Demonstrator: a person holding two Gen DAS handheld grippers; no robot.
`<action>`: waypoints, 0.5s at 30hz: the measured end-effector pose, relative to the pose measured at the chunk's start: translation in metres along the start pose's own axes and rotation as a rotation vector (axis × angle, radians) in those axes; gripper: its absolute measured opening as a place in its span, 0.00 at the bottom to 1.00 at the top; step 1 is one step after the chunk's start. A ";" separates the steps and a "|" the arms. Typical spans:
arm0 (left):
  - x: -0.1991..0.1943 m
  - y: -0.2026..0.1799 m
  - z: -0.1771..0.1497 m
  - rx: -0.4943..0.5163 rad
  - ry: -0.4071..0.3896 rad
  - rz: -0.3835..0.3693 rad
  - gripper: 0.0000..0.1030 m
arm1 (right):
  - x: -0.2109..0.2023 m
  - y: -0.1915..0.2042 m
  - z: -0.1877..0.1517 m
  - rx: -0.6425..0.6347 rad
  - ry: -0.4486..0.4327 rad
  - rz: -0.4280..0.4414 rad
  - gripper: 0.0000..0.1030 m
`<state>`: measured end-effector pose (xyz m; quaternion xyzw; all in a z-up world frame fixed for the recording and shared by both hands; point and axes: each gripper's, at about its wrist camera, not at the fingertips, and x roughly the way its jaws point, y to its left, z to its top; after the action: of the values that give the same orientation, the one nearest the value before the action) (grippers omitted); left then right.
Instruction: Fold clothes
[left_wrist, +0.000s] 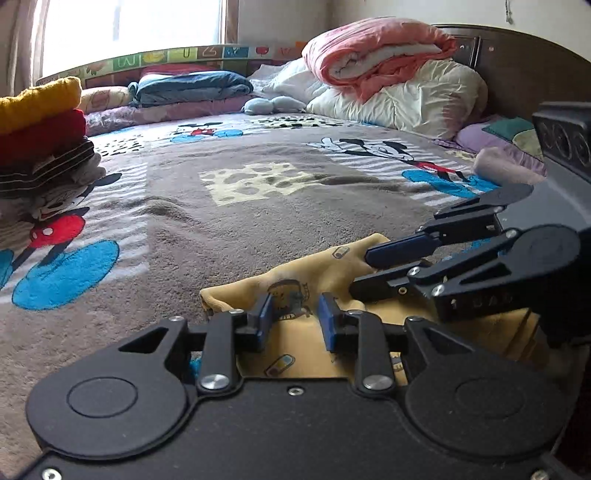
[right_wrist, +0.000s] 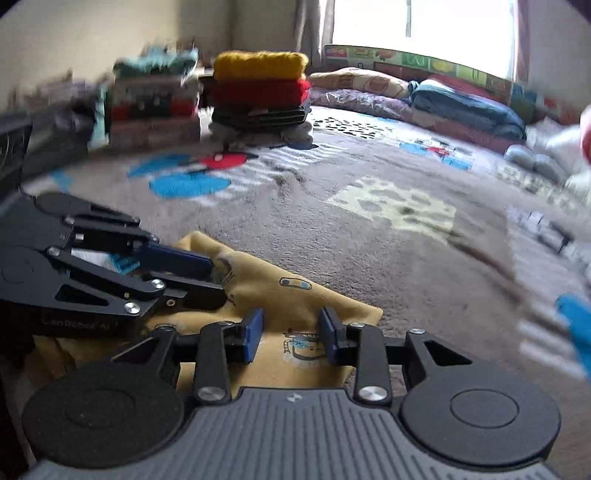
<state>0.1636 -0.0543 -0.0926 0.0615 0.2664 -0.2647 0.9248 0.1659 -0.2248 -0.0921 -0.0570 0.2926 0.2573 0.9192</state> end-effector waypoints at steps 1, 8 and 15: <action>-0.001 0.001 -0.001 -0.005 -0.003 -0.005 0.24 | 0.000 -0.003 0.000 0.009 0.001 0.013 0.33; -0.026 -0.024 -0.013 0.102 -0.015 0.063 0.26 | -0.021 0.007 -0.007 -0.005 -0.005 -0.030 0.38; -0.061 -0.041 -0.032 0.170 0.020 0.093 0.28 | -0.070 0.008 -0.056 0.233 -0.045 -0.053 0.46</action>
<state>0.0839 -0.0537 -0.0868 0.1546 0.2492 -0.2424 0.9248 0.0843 -0.2627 -0.0978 0.0484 0.2980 0.1985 0.9324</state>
